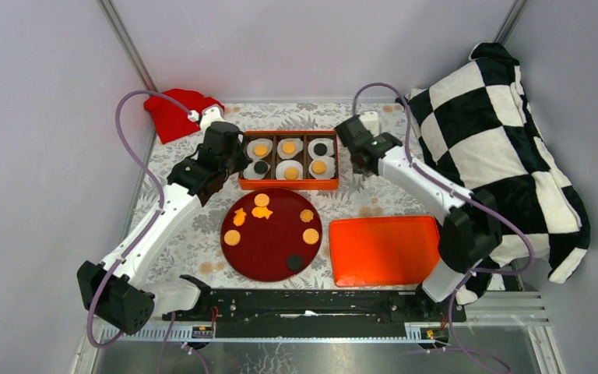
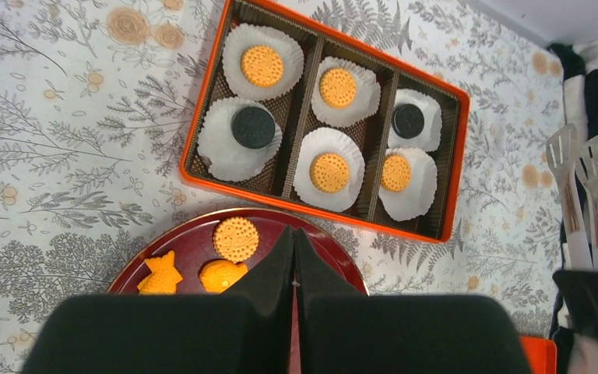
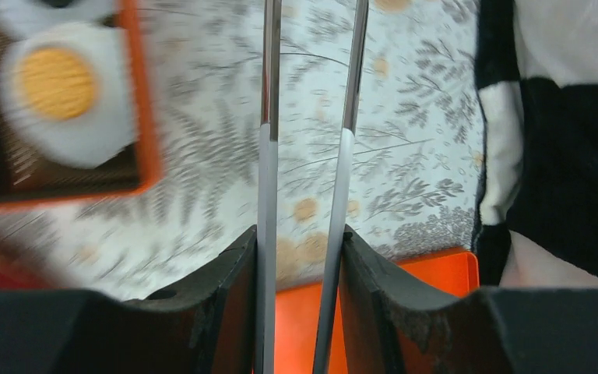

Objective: Pack the cookies

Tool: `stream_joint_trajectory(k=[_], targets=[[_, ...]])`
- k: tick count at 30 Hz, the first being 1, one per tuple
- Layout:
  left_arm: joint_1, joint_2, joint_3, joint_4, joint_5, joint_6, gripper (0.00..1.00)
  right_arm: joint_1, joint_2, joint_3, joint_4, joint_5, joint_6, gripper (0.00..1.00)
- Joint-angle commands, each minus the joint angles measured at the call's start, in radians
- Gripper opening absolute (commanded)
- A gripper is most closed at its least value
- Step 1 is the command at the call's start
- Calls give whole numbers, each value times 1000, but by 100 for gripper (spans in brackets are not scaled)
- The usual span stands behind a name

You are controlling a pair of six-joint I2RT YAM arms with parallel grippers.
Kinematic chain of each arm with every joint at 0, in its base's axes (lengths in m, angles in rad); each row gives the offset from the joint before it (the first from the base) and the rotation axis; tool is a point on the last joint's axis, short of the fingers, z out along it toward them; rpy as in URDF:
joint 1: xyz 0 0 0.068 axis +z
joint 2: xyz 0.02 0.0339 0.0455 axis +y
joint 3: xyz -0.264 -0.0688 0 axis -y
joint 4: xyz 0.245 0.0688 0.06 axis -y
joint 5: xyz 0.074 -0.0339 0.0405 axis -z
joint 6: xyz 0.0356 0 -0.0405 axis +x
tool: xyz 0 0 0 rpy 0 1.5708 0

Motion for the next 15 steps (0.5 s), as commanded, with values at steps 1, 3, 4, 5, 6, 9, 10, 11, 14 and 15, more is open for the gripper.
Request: stream_joint_trajectory(k=[1,3,4,5,6,9,10,11,14,15], targets=[[-15,27,28,51,18,5,0,-166,91,-8,122,-119,-5,15],[-15,37,33,55,22,7,0,-215,169,39,153,-161,-31,16],[-15,42,36,56,28,9,0,-234,213,81,149,-175,-48,15],[-15,48,37,58,31,10,0,-250,262,121,149,-185,-64,16],[-15,53,38,60,32,9,0,-274,305,155,152,-199,-75,15],[-16,61,33,59,36,7,0,-348,403,228,150,-328,-76,16],[-16,59,28,60,35,5,0,-371,425,232,148,-365,-65,16],[-16,57,20,59,34,2,0,-390,438,226,141,-392,-59,16],[-17,51,1,59,30,0,0,-426,449,160,125,-374,-32,17],[-16,52,-3,59,30,0,0,-437,452,148,113,-365,-17,17]])
